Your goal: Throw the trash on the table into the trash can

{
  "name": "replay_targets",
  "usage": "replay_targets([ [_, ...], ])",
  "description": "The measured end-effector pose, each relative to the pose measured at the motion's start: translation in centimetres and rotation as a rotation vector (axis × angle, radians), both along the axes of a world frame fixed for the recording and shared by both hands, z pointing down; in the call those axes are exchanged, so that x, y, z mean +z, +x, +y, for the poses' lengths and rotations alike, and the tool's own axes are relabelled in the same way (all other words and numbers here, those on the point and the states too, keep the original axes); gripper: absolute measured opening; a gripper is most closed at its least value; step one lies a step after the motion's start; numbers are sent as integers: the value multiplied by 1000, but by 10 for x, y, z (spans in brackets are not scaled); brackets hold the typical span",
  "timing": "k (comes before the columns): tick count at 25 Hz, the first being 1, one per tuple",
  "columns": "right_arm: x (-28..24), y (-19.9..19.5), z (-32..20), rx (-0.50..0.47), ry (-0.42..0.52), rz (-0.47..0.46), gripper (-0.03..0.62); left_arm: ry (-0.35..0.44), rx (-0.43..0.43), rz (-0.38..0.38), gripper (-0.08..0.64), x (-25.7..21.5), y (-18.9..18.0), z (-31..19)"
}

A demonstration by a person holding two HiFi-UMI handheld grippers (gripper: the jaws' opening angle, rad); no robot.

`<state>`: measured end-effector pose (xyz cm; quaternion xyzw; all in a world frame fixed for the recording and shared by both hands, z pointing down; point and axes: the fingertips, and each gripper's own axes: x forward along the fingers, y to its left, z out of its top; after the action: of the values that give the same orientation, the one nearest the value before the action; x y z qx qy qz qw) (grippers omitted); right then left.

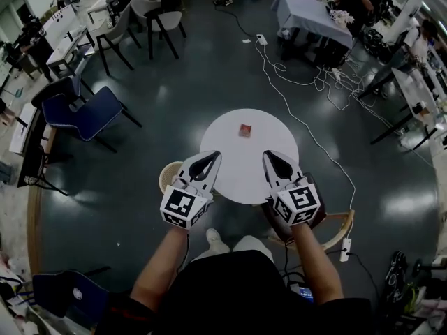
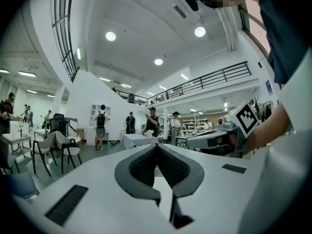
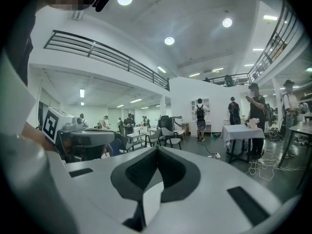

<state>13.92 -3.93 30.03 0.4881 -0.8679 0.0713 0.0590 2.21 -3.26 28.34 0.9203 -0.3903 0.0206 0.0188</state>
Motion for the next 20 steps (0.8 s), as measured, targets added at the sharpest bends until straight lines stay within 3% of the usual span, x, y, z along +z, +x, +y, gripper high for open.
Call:
replay_targets([
  [11,23,42,-31,24,-36,-13,17,-51,30,-22,15,28,44,-32],
  [20,53,71,-89,-38,-98,-14,17,-120,-4,-64,15,56,79,-82],
])
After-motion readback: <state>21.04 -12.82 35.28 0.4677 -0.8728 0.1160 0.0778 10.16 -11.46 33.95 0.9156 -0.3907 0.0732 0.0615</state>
